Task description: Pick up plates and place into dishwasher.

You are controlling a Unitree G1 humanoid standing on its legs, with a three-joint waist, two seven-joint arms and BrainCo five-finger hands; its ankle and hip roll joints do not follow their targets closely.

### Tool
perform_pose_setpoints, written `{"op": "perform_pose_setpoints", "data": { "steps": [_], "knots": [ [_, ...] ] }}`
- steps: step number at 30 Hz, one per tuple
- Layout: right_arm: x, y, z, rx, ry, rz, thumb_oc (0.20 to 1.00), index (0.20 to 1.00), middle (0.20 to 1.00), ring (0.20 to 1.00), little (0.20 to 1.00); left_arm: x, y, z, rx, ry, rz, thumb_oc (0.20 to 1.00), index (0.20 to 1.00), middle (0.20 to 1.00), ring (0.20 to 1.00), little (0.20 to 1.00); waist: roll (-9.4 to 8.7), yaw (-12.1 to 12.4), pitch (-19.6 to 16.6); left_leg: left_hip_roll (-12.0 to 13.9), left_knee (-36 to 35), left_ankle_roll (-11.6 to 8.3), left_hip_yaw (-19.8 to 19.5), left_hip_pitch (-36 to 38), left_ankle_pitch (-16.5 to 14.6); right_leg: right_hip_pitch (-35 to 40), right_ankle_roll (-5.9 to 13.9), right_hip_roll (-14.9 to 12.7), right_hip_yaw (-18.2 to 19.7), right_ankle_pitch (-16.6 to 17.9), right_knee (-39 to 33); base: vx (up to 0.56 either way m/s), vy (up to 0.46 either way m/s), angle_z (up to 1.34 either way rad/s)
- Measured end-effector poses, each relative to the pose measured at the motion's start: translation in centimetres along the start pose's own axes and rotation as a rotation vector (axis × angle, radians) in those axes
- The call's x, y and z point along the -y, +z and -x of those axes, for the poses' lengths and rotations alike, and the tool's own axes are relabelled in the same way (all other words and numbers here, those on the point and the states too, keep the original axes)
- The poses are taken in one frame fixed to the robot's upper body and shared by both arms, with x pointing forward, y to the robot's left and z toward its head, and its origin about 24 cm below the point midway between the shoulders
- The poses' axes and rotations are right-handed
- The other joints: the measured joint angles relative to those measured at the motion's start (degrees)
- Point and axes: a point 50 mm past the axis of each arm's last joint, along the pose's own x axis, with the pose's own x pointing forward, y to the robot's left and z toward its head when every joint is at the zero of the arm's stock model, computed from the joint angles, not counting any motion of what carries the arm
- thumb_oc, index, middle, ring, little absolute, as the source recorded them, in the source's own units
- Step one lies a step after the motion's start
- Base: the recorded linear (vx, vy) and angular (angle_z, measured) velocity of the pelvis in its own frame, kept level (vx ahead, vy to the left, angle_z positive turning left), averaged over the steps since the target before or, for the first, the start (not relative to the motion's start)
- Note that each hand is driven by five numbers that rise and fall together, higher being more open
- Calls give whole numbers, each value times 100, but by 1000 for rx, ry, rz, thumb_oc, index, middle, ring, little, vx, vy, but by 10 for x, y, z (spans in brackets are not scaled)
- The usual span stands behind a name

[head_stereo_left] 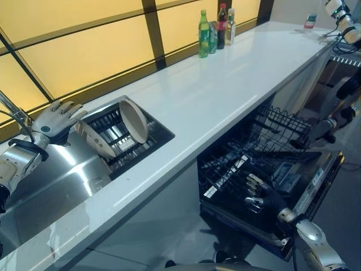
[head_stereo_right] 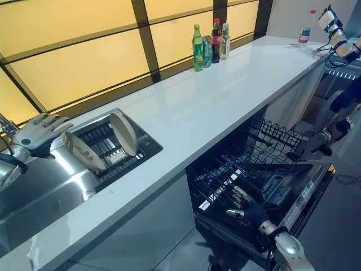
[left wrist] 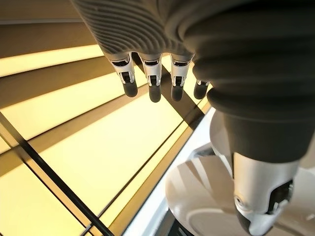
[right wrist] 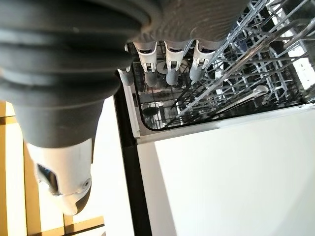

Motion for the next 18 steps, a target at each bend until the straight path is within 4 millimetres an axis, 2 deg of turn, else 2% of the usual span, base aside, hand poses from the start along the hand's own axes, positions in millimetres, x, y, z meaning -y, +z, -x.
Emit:
{"op": "perform_pose_setpoints", "data": {
  "steps": [7,14,18],
  "knots": [
    [11,11,-2,29,-37,25,1000,1000,1000,1000,1000,16,10,2,19,-120,-11,1000,1000,1000,1000,1000,3,-111,184,-4,0,15,8,-98,14,-101,13,-3,12,20,0,-44,30,-1],
    [17,19,-3,52,-47,57,1000,1000,1000,1000,1000,19,13,0,24,-143,-20,1000,1000,1000,1000,1000,-17,-143,420,-13,0,25,19,-118,18,-143,17,-6,51,31,0,-40,26,-3],
    [22,31,-11,91,-54,75,1000,1000,1000,1000,1000,23,12,-4,18,-202,-35,1000,1000,1000,1000,1000,-19,-177,525,-27,2,54,47,-316,62,-367,5,-4,120,107,2,-93,23,-8]
  ]
}}
